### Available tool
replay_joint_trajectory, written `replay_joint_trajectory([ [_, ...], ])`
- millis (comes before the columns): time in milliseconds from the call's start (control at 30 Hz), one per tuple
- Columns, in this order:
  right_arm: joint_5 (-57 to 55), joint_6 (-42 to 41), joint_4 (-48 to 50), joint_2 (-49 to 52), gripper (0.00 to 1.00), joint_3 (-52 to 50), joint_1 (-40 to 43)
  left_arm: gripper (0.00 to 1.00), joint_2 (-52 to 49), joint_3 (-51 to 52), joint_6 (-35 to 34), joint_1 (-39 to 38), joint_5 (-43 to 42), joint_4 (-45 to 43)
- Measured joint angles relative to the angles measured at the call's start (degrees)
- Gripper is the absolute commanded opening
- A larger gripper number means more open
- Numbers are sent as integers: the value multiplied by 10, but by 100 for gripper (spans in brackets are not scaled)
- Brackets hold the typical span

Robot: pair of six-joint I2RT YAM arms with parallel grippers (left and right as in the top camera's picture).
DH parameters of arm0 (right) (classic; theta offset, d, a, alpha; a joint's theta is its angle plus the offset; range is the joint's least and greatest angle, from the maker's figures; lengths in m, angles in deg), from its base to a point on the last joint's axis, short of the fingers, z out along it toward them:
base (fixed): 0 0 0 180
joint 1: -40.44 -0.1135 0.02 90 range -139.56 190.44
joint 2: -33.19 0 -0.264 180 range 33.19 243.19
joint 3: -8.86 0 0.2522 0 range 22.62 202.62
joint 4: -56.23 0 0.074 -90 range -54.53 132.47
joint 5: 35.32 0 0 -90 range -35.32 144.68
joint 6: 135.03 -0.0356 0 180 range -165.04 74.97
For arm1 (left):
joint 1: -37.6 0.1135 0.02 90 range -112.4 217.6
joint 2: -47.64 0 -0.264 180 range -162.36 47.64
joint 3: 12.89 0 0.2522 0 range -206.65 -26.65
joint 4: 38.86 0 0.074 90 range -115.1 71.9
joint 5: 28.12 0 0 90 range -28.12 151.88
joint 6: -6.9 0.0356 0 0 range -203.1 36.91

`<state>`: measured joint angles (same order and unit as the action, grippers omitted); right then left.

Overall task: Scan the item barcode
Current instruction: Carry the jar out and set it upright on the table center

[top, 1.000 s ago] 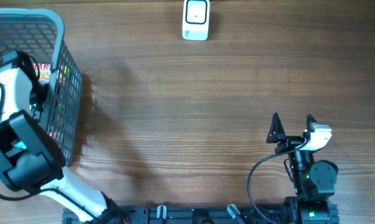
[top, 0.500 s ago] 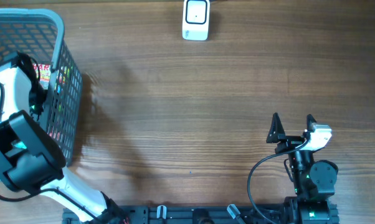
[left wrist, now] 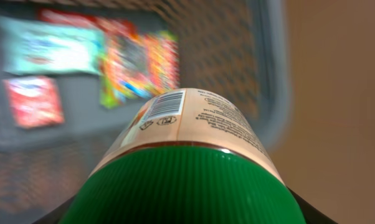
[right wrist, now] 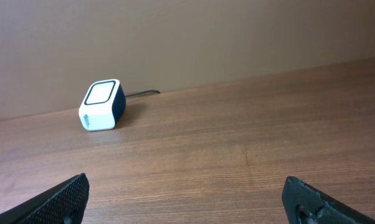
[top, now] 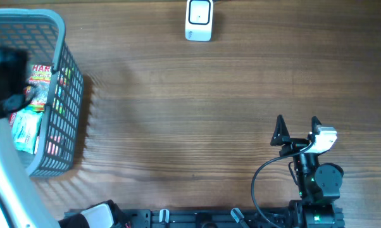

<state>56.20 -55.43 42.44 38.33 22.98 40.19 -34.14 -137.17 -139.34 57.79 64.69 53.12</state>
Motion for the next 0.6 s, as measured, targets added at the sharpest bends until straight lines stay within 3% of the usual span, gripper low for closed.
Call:
replay_joint_trajectory([
  [200, 0, 0, 0, 0, 100, 0, 0, 67, -52, 0, -11, -250, -27, -26],
  [367, 0, 0, 0, 0, 100, 0, 0, 67, -147, 0, -21, -405, -21, -35],
  [600, 0, 0, 0, 0, 100, 0, 0, 68, -339, 0, -62, -555, -14, -78],
])
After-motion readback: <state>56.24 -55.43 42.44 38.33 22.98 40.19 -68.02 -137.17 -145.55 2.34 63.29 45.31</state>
